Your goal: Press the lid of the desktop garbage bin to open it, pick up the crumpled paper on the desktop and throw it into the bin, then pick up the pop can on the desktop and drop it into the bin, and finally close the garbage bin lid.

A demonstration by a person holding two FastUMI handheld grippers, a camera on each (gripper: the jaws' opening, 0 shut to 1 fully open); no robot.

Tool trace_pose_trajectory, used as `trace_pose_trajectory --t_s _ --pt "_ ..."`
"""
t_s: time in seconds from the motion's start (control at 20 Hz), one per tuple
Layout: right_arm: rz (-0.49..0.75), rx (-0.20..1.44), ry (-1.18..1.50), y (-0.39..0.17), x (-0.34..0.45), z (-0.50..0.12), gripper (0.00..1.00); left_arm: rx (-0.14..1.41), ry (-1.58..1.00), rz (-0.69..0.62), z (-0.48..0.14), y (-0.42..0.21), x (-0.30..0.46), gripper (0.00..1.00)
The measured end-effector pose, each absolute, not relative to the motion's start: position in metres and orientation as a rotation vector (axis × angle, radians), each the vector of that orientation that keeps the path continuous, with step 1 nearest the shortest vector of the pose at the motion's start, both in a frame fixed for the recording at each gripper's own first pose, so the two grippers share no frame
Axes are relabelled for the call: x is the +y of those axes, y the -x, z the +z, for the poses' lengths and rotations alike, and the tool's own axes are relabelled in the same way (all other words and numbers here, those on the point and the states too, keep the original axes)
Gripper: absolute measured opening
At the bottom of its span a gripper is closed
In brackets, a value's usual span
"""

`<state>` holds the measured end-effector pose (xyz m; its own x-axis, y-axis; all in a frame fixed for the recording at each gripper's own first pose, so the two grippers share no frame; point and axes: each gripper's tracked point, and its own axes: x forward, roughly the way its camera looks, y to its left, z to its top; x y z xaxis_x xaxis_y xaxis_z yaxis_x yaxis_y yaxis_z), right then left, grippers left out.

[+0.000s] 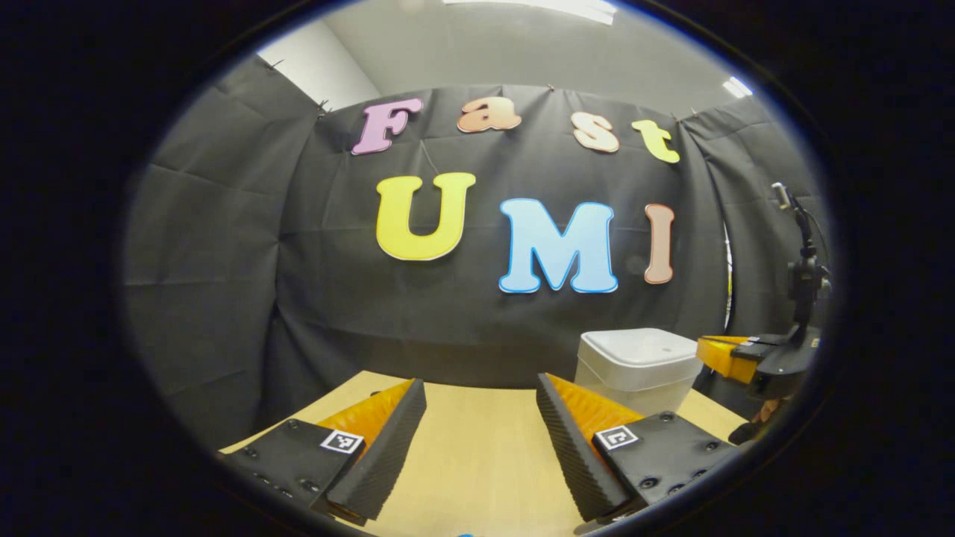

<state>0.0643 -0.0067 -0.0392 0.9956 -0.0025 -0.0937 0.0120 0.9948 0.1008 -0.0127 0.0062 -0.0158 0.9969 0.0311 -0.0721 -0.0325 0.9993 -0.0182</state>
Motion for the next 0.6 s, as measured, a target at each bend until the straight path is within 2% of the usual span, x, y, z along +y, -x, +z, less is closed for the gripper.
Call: trace_pose_trajectory --t_s 0.25,0.35,0.4,0.5,0.55,0.6 --pt "-0.025 0.083 -0.107 -0.09 -0.015 -0.039 0.0 0.086 0.014 0.033 -0.018 0.016 0.007 0.99" --pt "-0.033 0.085 -0.122 -0.101 -0.019 -0.04 0.0 0.09 0.019 0.037 -0.018 0.016 0.007 0.96" --pt "-0.034 0.088 -0.134 -0.106 -0.019 -0.041 0.0 0.093 0.022 0.039 -0.019 0.016 0.007 0.99" --pt "-0.038 0.105 -0.158 -0.114 -0.021 -0.046 0.0 0.096 0.025 0.043 -0.019 0.018 0.007 0.96" --pt "-0.039 0.114 -0.167 -0.118 -0.022 -0.048 0.0 0.097 0.025 0.046 -0.02 0.018 0.008 0.99" --pt "-0.038 0.127 -0.174 -0.121 -0.021 -0.053 0.0 0.097 0.025 0.049 -0.02 0.019 0.008 0.96"
